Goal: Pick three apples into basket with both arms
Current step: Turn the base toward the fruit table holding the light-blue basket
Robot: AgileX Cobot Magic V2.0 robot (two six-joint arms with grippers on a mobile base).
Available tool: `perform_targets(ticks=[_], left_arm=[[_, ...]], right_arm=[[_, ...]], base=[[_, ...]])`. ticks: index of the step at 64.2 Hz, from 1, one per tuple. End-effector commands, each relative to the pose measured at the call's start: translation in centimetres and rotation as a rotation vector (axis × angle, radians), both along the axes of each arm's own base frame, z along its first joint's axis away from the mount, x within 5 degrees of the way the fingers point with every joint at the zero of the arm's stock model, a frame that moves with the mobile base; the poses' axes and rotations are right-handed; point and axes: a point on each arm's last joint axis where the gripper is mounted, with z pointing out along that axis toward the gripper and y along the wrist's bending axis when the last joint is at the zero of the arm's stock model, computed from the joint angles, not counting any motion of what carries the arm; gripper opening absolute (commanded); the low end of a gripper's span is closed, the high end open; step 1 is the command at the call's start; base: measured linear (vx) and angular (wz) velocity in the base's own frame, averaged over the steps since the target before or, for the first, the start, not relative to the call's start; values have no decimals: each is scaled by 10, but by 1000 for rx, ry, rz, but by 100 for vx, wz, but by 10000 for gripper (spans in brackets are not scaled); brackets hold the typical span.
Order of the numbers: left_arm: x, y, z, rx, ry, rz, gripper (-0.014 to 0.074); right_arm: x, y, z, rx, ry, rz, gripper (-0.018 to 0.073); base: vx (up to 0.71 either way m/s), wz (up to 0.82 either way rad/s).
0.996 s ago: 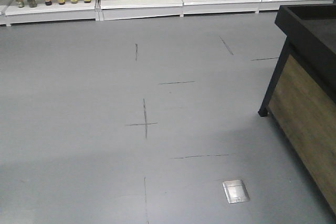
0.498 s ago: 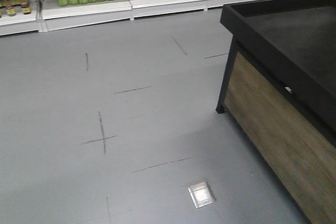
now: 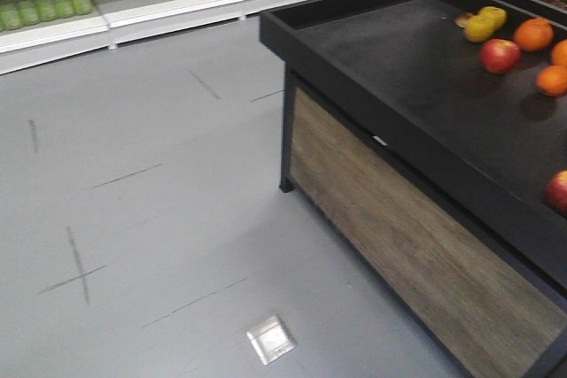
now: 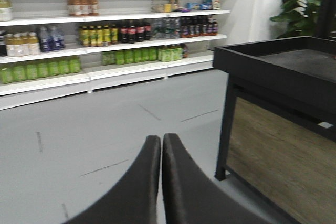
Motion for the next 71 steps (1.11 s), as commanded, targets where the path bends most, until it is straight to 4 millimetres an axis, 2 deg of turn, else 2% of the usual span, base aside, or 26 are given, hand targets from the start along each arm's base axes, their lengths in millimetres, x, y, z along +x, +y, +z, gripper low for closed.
perform_targets(ticks=[1,71], left_arm=[[-2,0,16,2,-115,3,-6],[-2,0,16,2,-115,3,-6]], right_arm=[[0,0,3,-17,-69,-2,-5],[0,0,3,-17,-69,-2,-5]], base=[[10,-40],[6,-51]])
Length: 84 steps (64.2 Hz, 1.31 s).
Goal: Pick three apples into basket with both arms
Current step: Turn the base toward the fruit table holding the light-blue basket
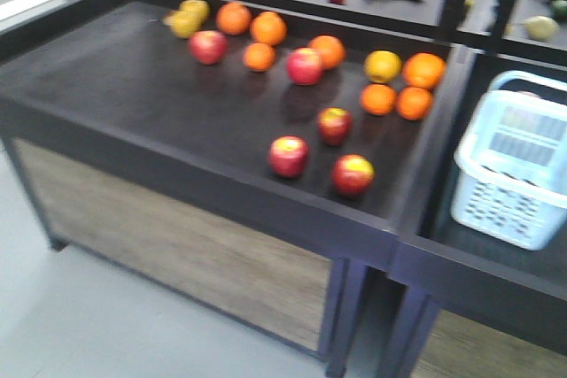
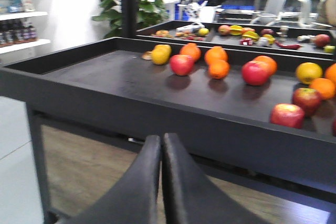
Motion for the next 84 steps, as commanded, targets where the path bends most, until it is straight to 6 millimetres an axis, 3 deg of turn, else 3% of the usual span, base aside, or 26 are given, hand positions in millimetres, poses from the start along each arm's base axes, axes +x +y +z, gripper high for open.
perform_targets(ticks=[1,84], left_arm=[[-2,0,16,2,-115,3,-6],[-2,0,16,2,-115,3,-6]], right_arm=[[0,0,3,-17,-69,-2,-5],[0,0,3,-17,-69,-2,-5]], base=[[2,-48],[3,-29]])
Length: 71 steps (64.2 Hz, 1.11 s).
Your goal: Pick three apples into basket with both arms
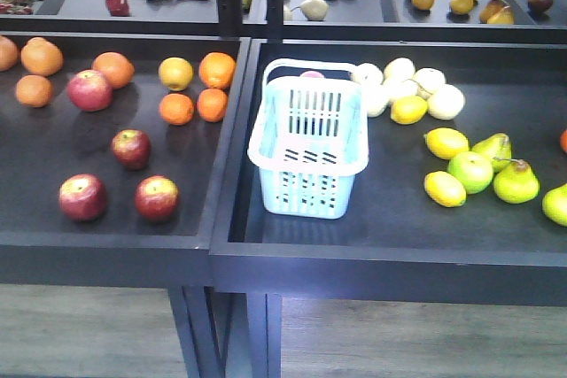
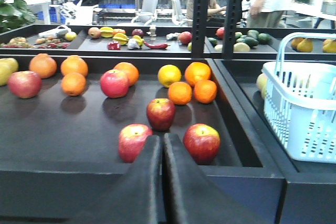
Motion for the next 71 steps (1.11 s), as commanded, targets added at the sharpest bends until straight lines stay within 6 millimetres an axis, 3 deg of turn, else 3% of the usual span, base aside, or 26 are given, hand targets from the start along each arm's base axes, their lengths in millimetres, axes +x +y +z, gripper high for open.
perform_targets(ticks=[1,71], left_arm=[[-2,0,16,2,-116,3,-6],[-2,0,16,2,-116,3,-6]], right_arm=[[0,0,3,-17,-69,-2,-5],[0,0,3,-17,-69,-2,-5]], base=[[5,-16],[9,-4]])
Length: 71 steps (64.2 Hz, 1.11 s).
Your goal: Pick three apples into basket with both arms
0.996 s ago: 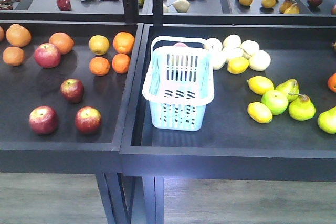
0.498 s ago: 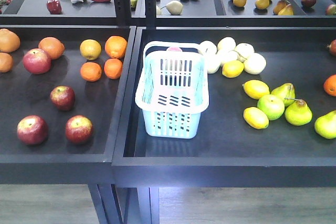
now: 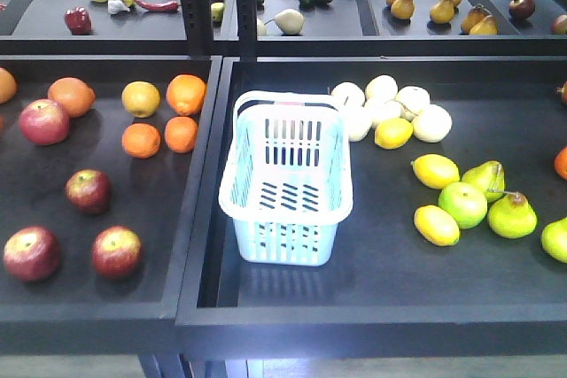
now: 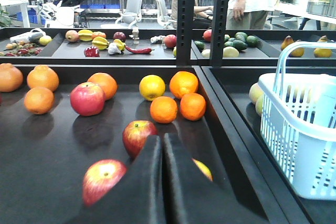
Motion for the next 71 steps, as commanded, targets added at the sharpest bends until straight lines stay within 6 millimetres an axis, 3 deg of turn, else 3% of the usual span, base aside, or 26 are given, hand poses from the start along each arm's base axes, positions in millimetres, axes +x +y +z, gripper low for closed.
perform_targets(ticks=[1,71], left_arm=[[-2,0,16,2,-116,3,-6],[-2,0,16,2,-116,3,-6]], right_arm=[[0,0,3,-17,-69,-2,-5],[0,0,3,-17,-69,-2,-5]], base=[[14,-7],[9,-3]])
